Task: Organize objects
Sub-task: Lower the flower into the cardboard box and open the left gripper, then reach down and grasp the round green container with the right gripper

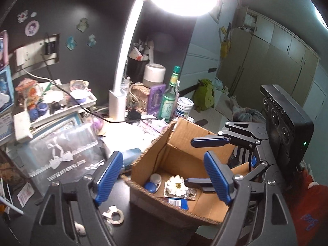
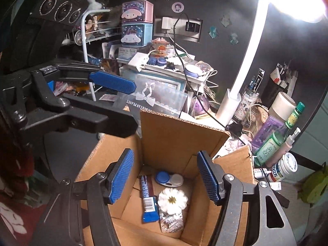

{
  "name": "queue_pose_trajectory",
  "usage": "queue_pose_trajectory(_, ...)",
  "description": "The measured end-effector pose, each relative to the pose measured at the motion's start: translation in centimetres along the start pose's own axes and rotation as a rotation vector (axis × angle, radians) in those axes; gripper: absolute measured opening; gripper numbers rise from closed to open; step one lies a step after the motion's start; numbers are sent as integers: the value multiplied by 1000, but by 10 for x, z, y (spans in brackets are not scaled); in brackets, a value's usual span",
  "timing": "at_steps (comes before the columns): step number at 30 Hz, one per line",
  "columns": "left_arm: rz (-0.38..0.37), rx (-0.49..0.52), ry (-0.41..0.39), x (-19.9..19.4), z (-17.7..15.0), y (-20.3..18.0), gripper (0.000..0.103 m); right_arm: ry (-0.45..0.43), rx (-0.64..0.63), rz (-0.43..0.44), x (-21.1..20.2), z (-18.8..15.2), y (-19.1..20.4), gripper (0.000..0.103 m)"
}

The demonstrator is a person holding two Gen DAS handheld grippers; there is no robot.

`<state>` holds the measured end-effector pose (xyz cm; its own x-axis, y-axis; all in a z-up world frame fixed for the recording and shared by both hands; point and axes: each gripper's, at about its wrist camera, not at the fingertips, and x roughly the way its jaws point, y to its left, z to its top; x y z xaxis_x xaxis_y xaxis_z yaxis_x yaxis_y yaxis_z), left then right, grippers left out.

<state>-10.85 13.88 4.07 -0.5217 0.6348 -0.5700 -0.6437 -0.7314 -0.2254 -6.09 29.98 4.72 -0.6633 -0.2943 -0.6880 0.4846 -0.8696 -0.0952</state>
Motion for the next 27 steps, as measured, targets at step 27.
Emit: queue_pose_trajectory(27,325,-223,-63,-105,-175,129,85,102,-60,274,104,3,182,61)
